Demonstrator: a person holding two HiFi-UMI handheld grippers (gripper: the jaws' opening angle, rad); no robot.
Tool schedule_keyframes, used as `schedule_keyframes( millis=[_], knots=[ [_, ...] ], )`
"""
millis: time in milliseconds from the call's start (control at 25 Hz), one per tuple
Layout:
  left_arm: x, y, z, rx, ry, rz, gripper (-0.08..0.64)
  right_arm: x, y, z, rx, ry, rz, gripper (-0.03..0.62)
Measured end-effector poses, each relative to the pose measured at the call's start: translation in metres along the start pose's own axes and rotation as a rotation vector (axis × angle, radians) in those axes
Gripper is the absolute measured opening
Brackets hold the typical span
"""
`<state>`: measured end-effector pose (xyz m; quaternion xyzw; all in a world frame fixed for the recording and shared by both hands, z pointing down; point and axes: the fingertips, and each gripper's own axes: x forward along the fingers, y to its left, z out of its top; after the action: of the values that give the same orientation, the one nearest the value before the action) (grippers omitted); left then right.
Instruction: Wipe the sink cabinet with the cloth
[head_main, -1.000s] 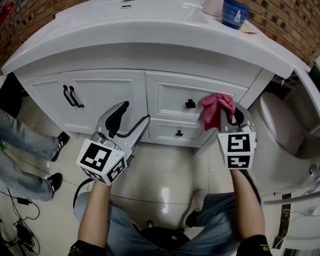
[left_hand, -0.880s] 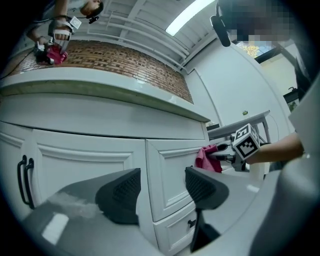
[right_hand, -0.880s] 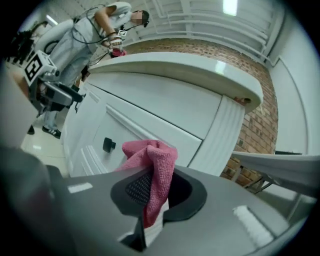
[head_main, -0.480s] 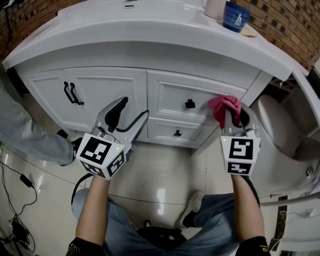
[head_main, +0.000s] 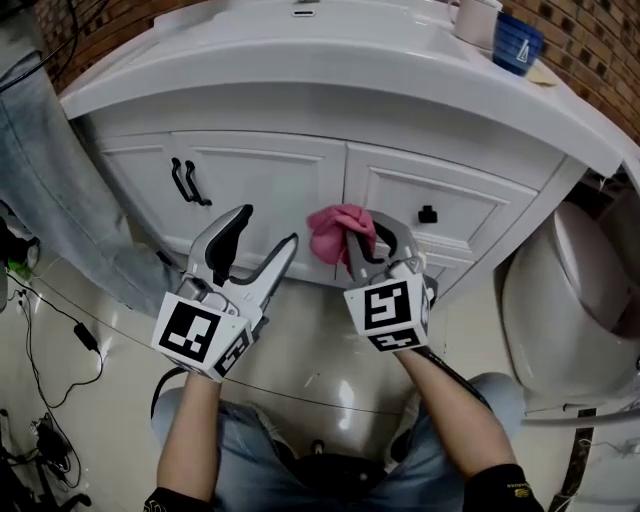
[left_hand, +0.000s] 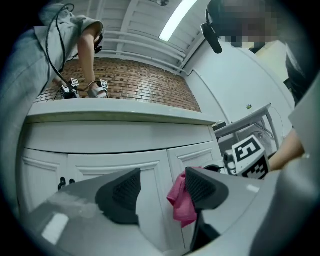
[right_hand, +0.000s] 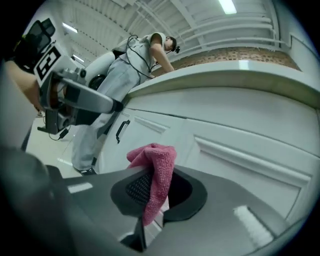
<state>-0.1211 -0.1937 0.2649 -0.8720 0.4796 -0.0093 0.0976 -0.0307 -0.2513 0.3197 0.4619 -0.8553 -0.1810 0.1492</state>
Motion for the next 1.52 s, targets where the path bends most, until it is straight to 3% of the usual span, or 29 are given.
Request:
schedule_keyframes(
  millis=[160, 360, 600, 800, 960, 1080, 1160, 1320, 1400, 1520],
  knots=[
    [-0.013, 0.004, -0.005, 0.01, 0.016, 0.004, 0.281, 0.003, -0.005, -0.028, 0.039, 0.068, -0.07, 0.035],
    [-0.012, -0.007, -0.011, 0.034, 0.04, -0.027, 0.281, -0.032, -0.059, -0.061, 0.116, 0.145, -0.217, 0.035],
    [0.001, -0.024, -0.004, 0.036, 0.02, -0.056, 0.281, -0.079, -0.107, -0.1, 0.085, 0.22, -0.315, 0.035],
    [0.011, -0.036, -0.002, 0.041, 0.008, -0.083, 0.281, -0.122, -0.167, -0.13, 0.164, 0.285, -0.467, 0.037],
    [0.008, -0.029, -0.007, 0.054, 0.021, -0.059, 0.279, -0.144, -0.18, -0.144, 0.164, 0.343, -0.507, 0.037],
    [0.003, -0.022, -0.002, 0.054, 0.006, -0.033, 0.259, -0.139, -0.162, -0.148, 0.177, 0.334, -0.449, 0.037],
    [0.001, -0.018, 0.001, 0.046, -0.001, -0.021, 0.259, -0.12, -0.133, -0.14, 0.2, 0.292, -0.359, 0.037],
    [0.001, -0.019, 0.0, 0.036, -0.001, -0.02, 0.259, -0.061, -0.042, -0.093, 0.245, 0.131, -0.029, 0.037],
    [0.001, -0.02, 0.001, 0.022, -0.003, -0.016, 0.259, -0.036, -0.002, -0.07, 0.223, 0.072, 0.084, 0.037],
    [0.0, -0.02, 0.007, -0.003, -0.016, -0.014, 0.259, -0.005, 0.026, -0.054, 0.229, 0.047, 0.119, 0.037]
  ],
)
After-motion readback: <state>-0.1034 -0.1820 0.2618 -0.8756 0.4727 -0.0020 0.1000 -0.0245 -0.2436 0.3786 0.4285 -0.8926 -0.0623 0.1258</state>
